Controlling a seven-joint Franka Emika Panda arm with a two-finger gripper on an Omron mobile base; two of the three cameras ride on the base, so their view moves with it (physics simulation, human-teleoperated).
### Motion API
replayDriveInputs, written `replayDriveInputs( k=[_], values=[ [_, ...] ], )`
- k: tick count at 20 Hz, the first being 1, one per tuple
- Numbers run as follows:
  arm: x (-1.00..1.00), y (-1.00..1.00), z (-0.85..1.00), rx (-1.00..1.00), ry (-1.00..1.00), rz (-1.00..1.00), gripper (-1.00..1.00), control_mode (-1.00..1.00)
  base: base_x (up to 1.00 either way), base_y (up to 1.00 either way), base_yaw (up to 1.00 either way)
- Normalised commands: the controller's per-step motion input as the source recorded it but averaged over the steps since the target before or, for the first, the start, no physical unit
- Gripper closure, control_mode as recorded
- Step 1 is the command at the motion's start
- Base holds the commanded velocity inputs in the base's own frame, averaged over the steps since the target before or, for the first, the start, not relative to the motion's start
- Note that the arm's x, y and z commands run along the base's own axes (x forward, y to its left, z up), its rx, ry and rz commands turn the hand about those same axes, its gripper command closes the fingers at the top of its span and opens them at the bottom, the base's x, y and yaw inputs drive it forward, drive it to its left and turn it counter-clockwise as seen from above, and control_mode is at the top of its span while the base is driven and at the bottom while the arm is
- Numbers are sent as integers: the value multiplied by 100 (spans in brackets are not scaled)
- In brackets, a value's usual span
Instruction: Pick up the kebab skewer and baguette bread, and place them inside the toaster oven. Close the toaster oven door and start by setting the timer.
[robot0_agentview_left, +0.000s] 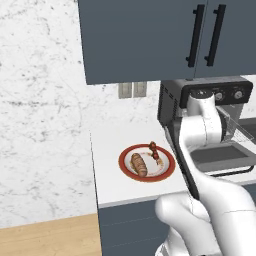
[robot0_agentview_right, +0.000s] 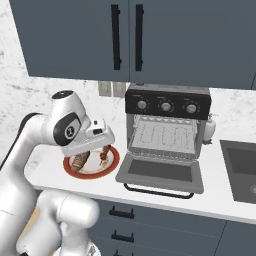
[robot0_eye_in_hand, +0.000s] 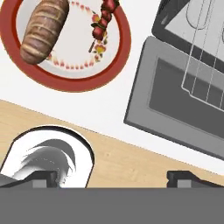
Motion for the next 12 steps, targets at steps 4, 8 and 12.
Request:
replayDriveInputs(
  k=[4, 8, 12],
  values=[
    [16, 100, -30, 8, -1, -8, -100, -100, 0, 0, 0],
    [25, 92, -50, 13, 0, -9, -100, -100, 0, 0, 0],
    [58, 34, -58, 18, 0, -11, -100, -100, 0, 0, 0]
  ],
)
